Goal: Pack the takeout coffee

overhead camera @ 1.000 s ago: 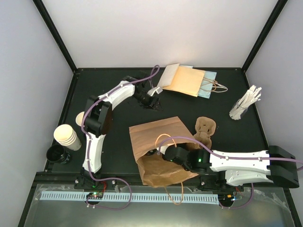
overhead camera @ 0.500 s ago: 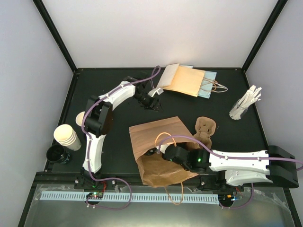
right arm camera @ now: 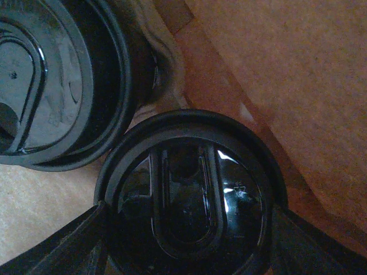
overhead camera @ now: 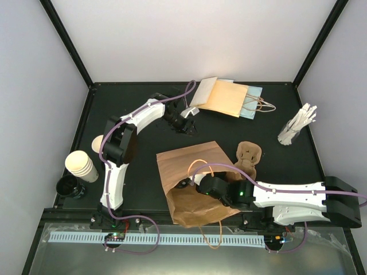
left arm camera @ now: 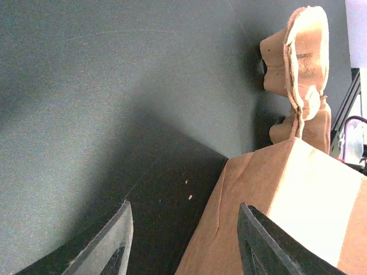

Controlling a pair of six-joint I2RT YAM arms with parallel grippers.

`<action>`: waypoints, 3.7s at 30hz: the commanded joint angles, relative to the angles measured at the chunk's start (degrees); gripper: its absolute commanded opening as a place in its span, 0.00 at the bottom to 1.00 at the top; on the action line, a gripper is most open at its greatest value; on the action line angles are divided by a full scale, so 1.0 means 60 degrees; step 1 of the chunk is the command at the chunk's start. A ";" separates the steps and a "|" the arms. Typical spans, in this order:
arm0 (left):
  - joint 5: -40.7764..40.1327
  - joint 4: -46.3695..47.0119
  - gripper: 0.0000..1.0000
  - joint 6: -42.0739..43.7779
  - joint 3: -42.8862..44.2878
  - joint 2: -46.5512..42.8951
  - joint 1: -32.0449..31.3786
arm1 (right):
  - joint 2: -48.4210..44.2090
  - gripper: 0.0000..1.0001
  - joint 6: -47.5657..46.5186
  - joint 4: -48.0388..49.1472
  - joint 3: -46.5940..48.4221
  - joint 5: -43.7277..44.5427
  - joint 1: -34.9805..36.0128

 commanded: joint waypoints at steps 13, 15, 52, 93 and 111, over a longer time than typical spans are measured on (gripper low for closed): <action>0.0389 -0.0316 0.48 0.0367 0.0089 0.0235 -0.0205 | 0.0227 0.41 0.0315 -0.0036 -0.0185 -0.0218 -0.0212; 0.0395 -0.0383 0.47 0.0420 0.0095 0.0270 -0.0234 | 0.0240 0.41 0.0274 0.0008 -0.0213 -0.0247 -0.0220; 0.0134 -0.1236 0.40 0.0825 -0.0510 0.0063 -0.0383 | 0.2321 0.42 0.3650 -0.2121 0.1940 -0.0541 -0.0249; -0.0664 0.0034 0.37 0.0110 -0.2008 -0.2066 -0.0699 | 0.2747 0.42 0.9337 -0.4668 0.2001 -0.0384 0.1450; -0.2687 -0.0107 0.68 -0.0040 -0.1423 -0.3858 -0.0613 | 0.2567 0.50 0.9145 -0.5713 0.2594 0.0686 0.1919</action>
